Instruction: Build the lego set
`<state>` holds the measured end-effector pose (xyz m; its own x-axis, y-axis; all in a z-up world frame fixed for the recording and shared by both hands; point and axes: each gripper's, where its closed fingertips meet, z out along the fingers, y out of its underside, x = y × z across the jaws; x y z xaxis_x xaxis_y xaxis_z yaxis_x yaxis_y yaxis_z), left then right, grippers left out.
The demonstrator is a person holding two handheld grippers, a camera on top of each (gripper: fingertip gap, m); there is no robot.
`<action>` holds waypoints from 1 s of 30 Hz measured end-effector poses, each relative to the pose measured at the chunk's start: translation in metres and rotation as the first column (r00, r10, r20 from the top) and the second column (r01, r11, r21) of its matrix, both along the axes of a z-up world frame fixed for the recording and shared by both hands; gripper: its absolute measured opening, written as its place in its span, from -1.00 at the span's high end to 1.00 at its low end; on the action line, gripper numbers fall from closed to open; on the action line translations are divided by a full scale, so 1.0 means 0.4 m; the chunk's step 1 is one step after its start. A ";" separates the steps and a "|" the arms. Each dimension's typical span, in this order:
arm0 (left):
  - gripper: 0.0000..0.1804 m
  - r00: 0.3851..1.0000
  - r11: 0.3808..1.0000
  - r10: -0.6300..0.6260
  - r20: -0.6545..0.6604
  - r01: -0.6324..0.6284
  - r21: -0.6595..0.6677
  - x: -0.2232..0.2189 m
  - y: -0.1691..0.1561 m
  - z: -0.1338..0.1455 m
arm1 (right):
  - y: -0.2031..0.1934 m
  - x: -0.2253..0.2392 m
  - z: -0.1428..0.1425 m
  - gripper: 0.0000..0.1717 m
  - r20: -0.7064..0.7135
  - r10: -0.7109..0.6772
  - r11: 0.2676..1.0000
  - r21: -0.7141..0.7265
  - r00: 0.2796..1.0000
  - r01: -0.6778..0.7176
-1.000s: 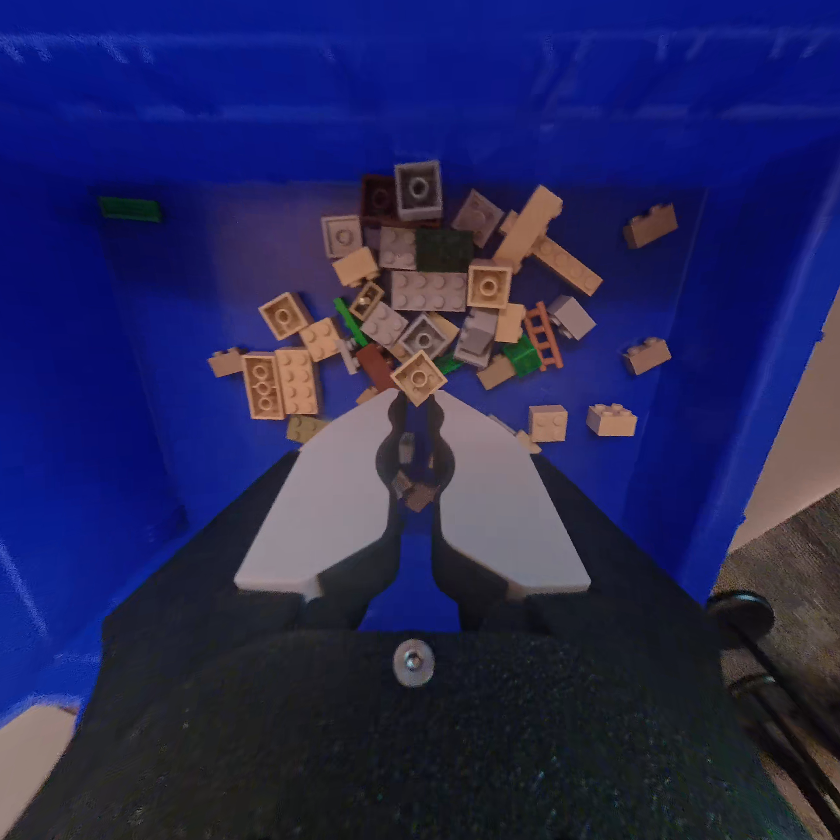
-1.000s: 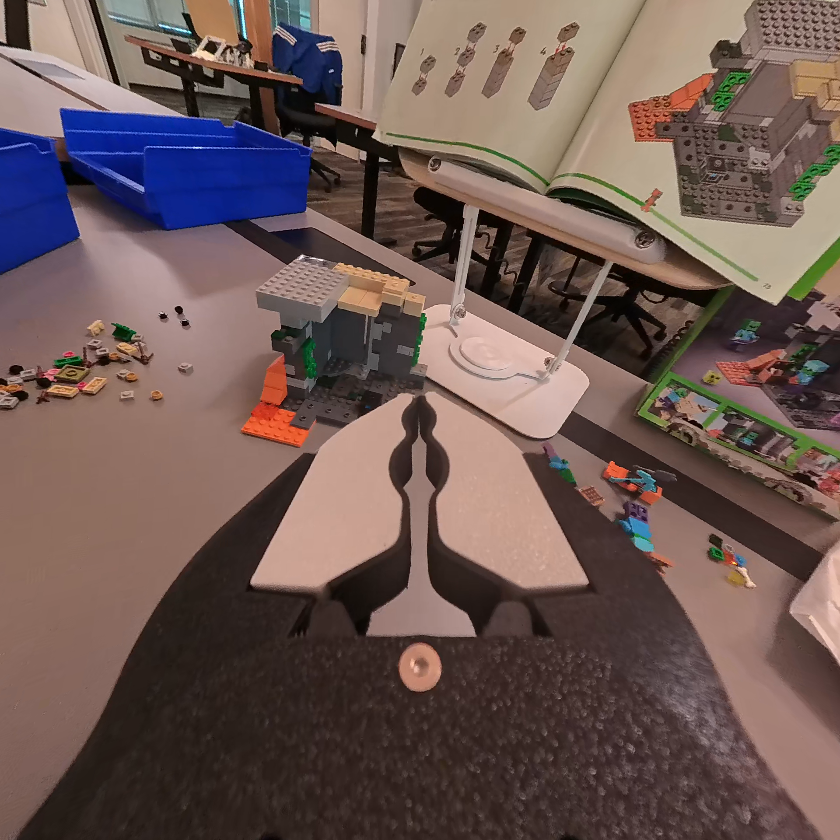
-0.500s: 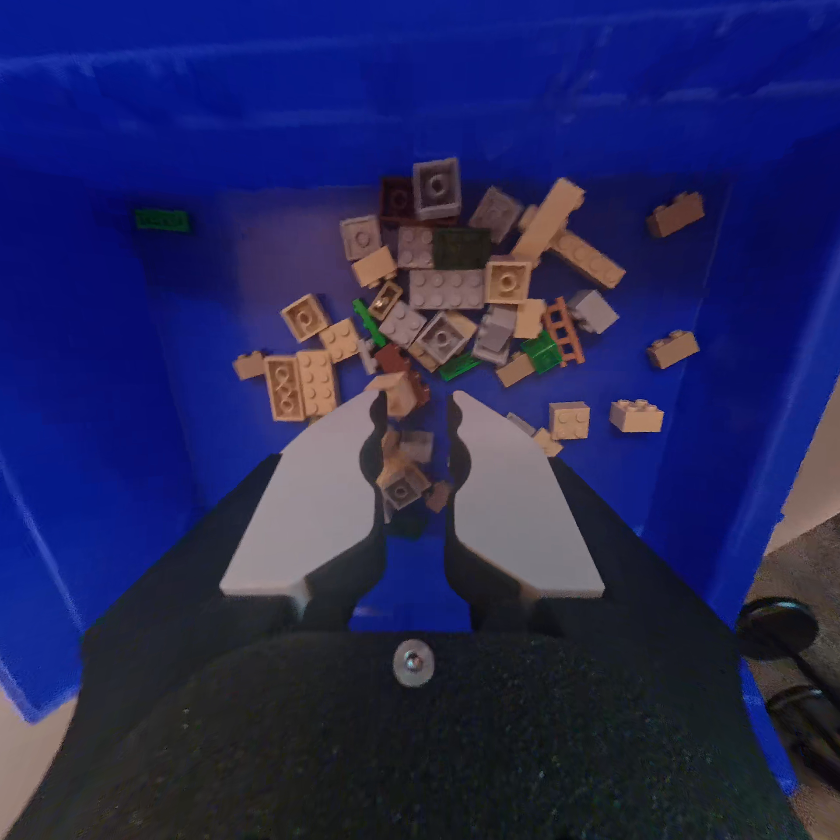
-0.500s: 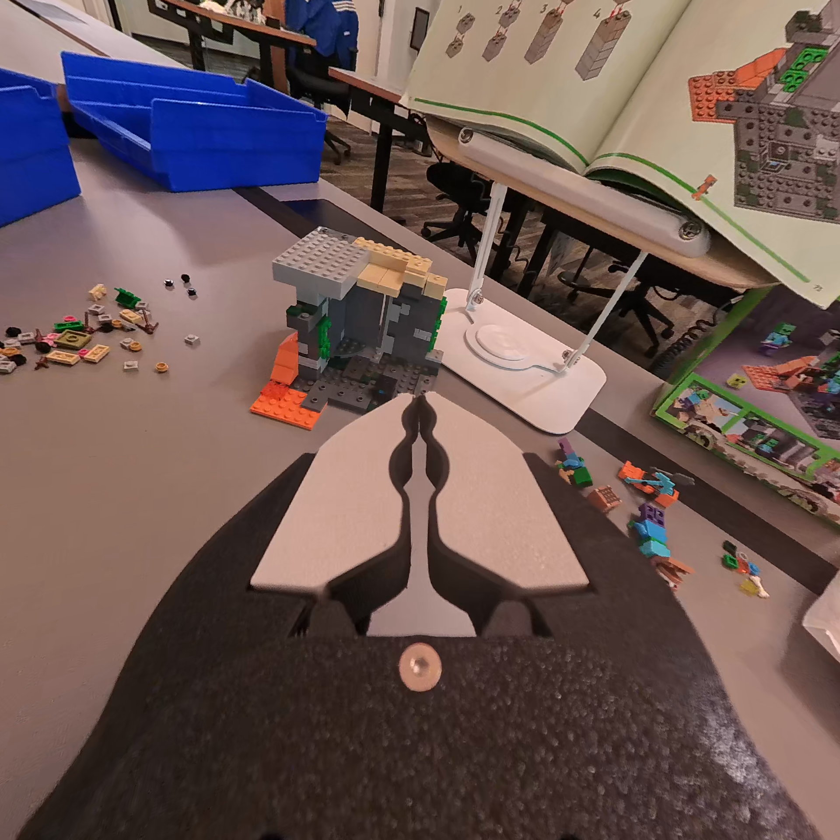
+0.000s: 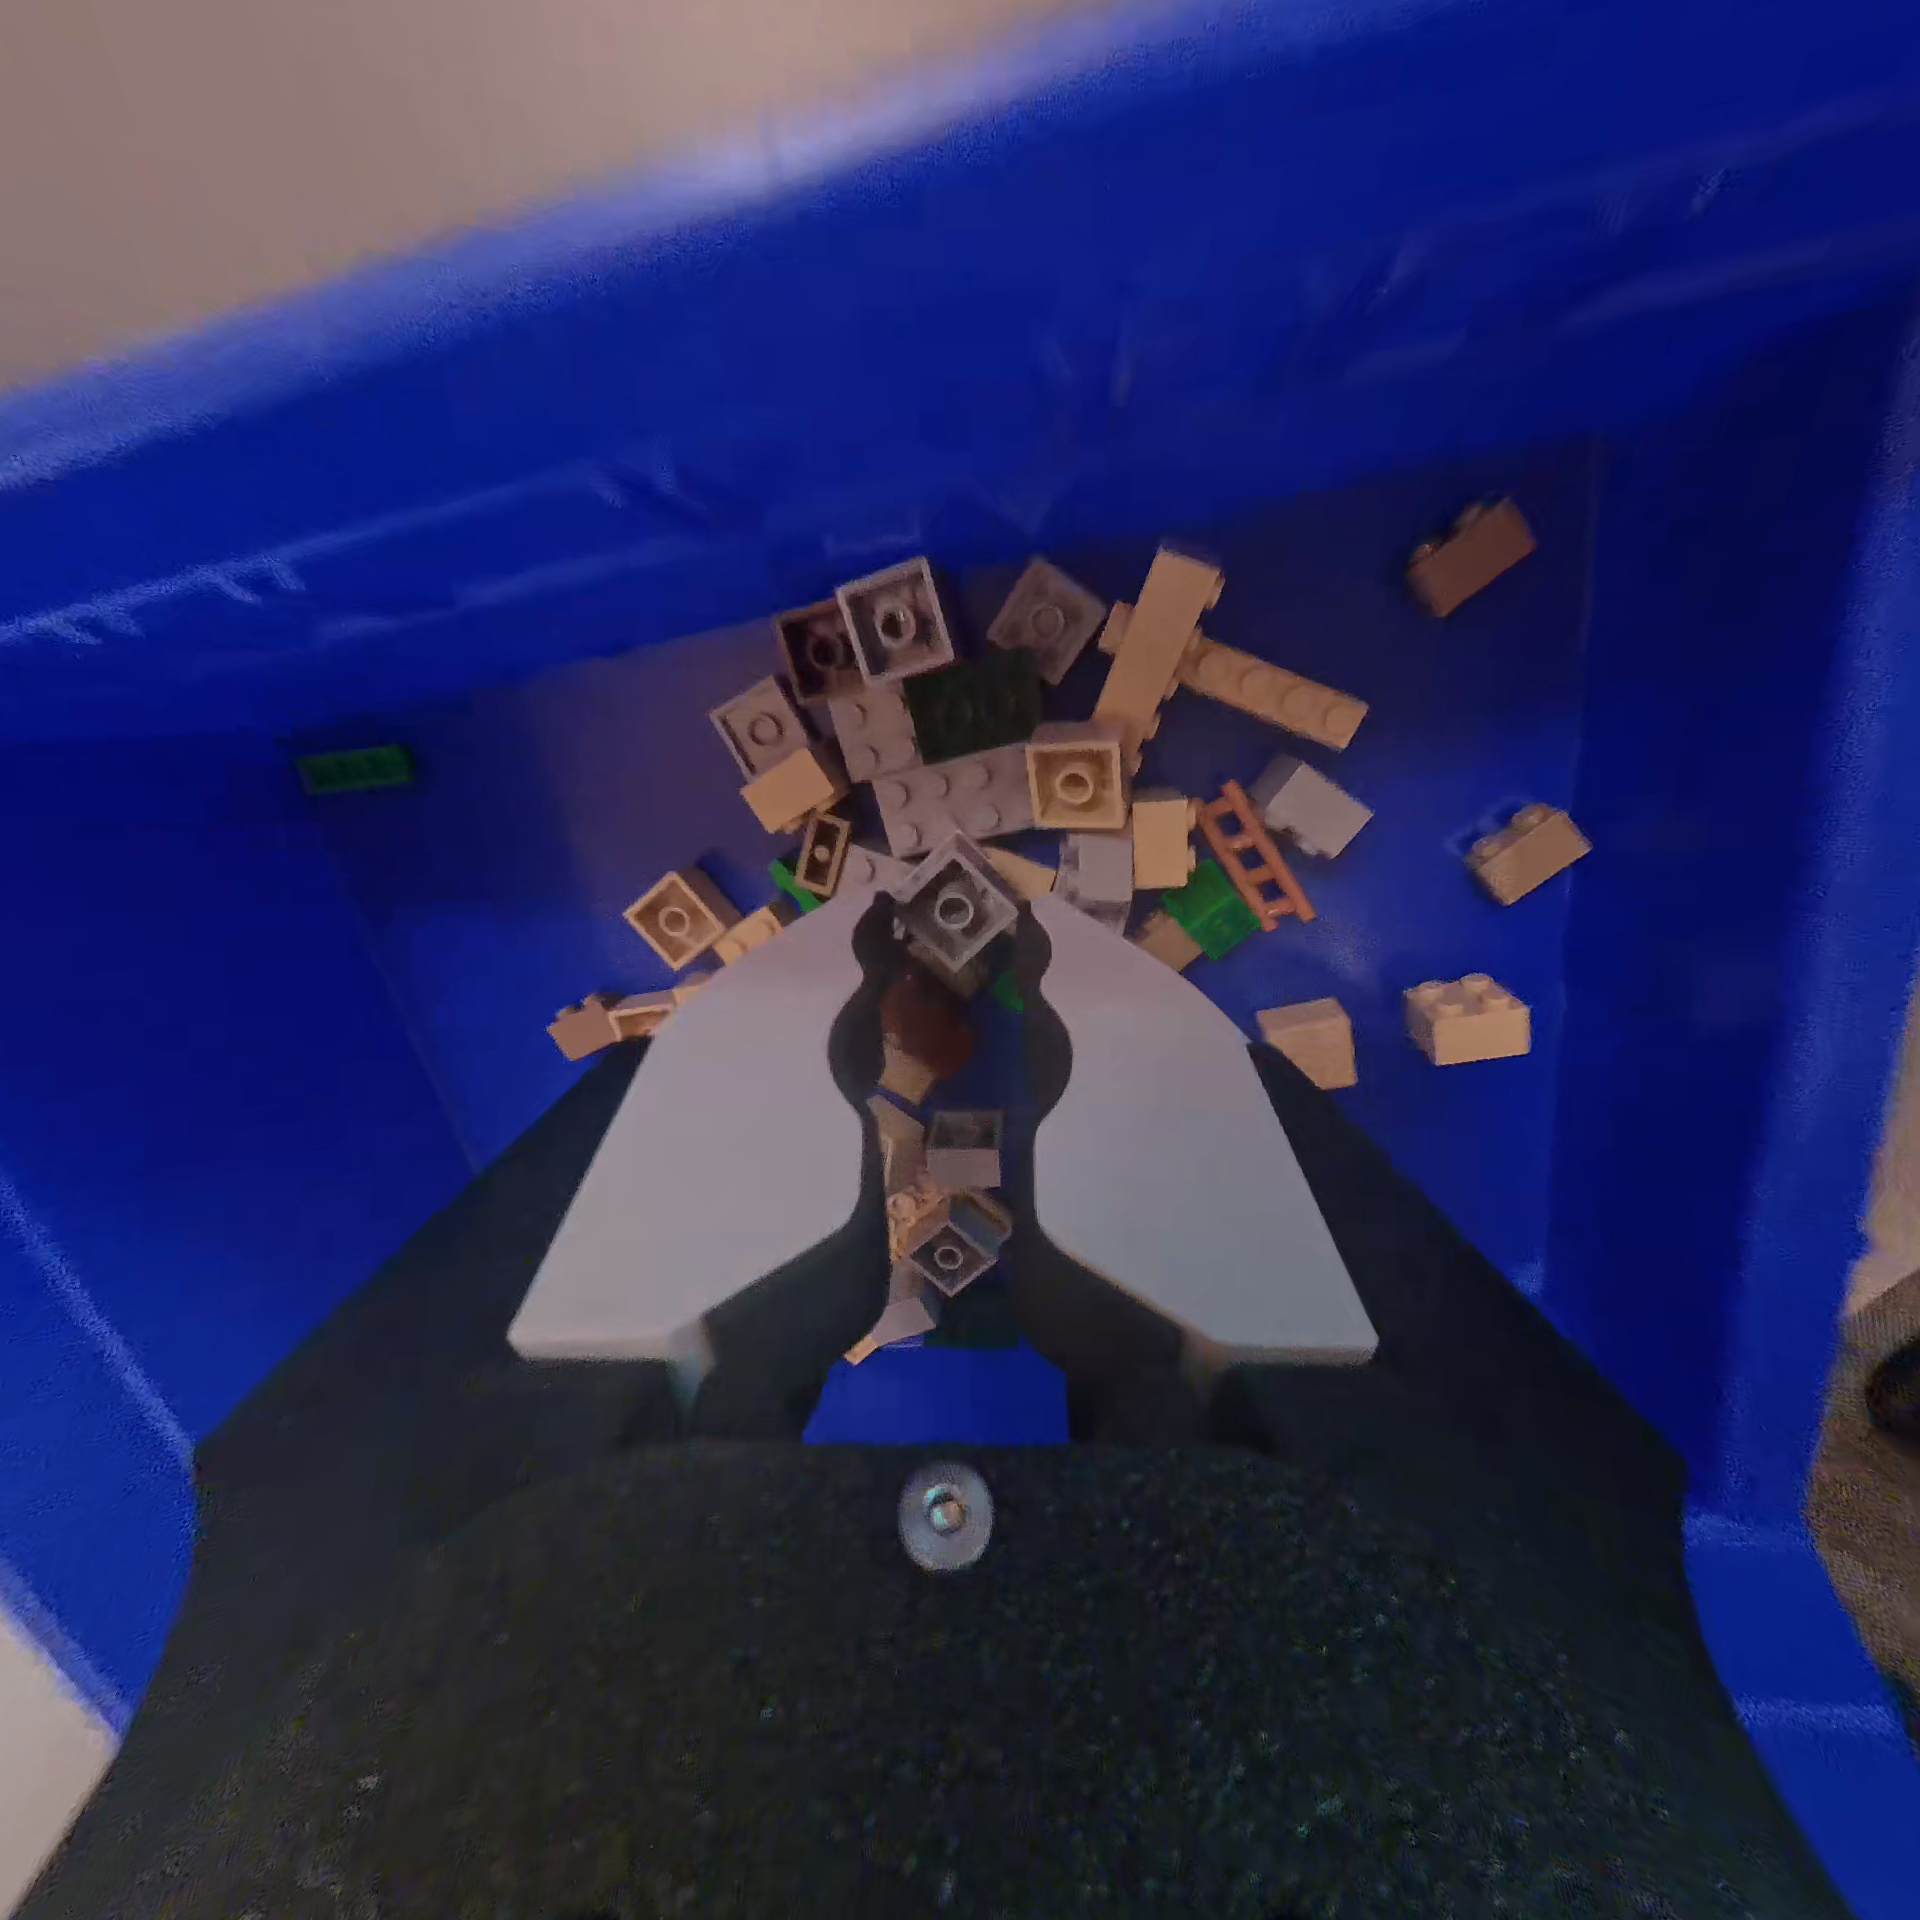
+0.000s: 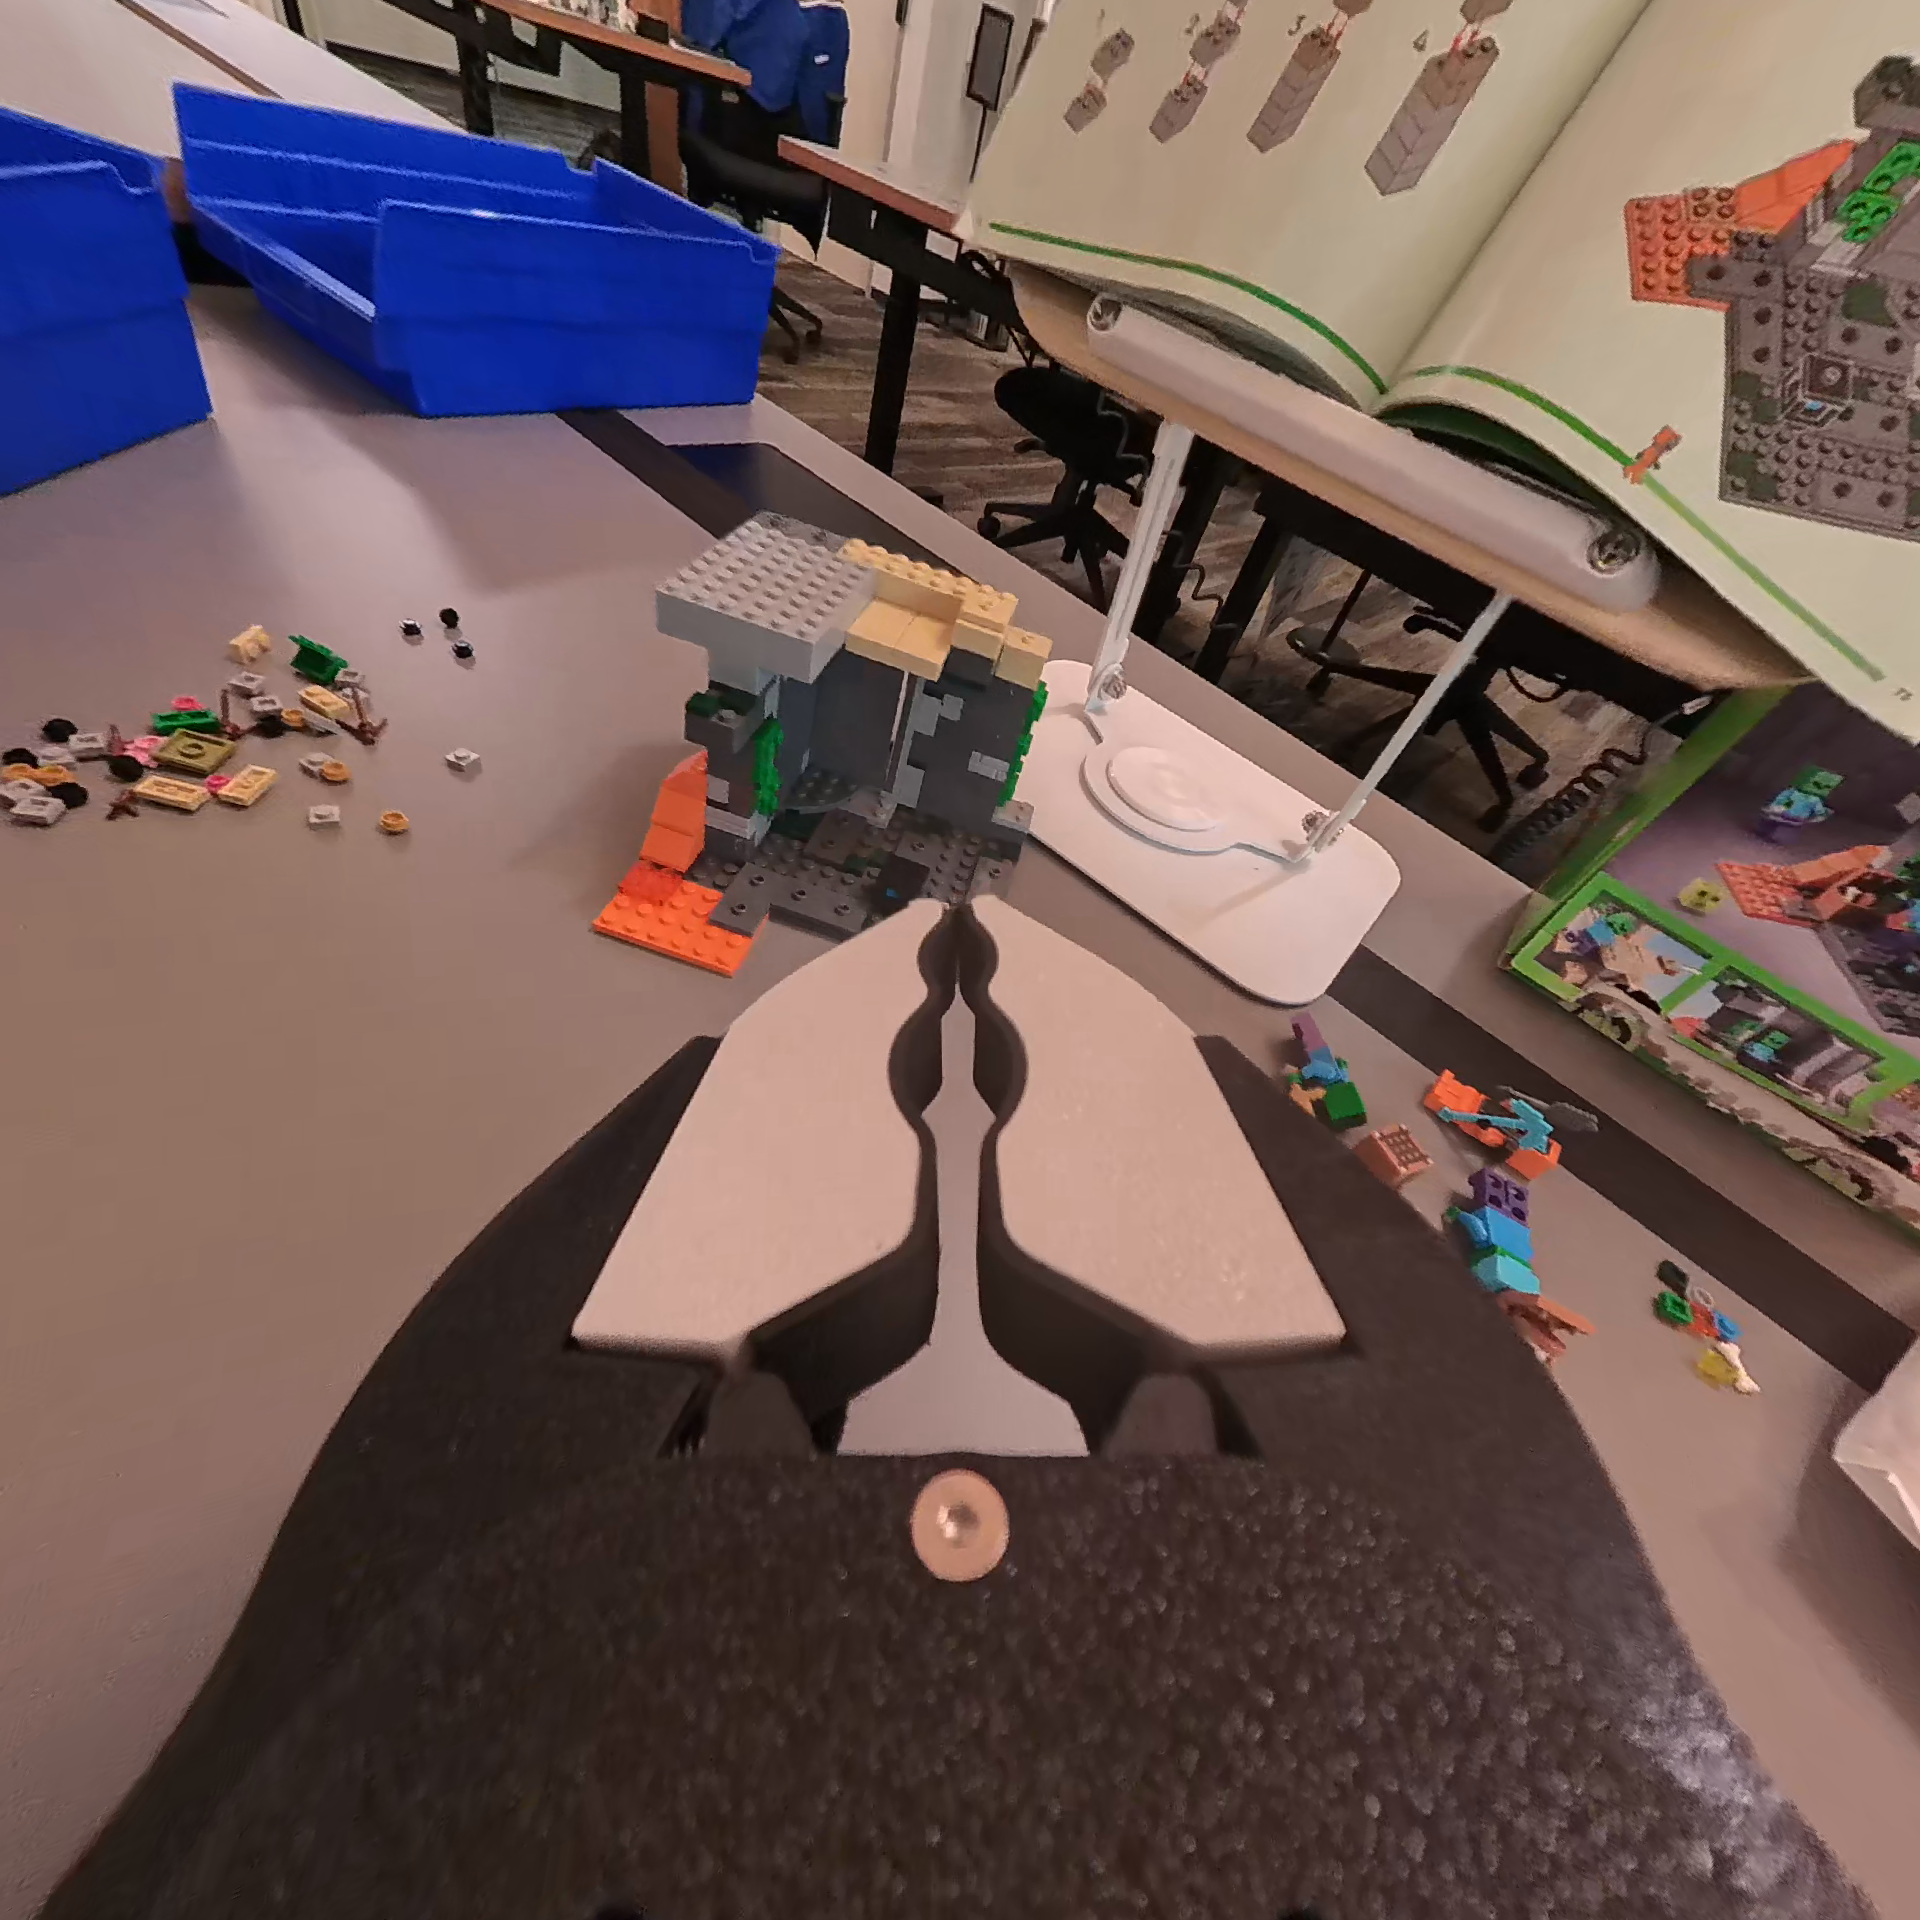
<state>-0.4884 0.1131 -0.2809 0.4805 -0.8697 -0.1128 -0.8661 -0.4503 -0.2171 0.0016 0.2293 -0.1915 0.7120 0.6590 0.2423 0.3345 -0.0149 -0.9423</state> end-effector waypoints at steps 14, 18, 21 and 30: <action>0.76 0.459 0.970 -0.228 0.859 0.031 0.241 0.573 -0.029 0.430 | -0.266 -0.355 0.174 0.96 0.051 0.507 0.843 0.180 0.860 -0.507; 0.76 0.224 0.977 -0.212 0.951 0.084 0.198 0.660 -0.052 0.464 | -0.325 -0.436 0.234 0.90 0.054 0.583 0.779 0.248 0.811 -0.576; 0.76 0.109 0.976 -0.198 0.974 0.118 0.185 0.695 -0.067 0.474 | -0.349 -0.472 0.263 0.90 0.075 0.613 0.741 0.291 0.787 -0.605; 0.76 0.009 0.974 -0.166 0.986 0.156 0.162 0.691 -0.099 0.497 | -0.379 -0.554 0.274 0.81 0.082 0.702 0.659 0.301 0.707 -0.689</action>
<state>-0.2119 0.0737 -0.0821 -0.0201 -0.9443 0.3285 0.1358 -0.3281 -0.9348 -0.2201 0.0776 -0.0821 0.0872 0.8689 0.4872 0.0982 0.4792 -0.8722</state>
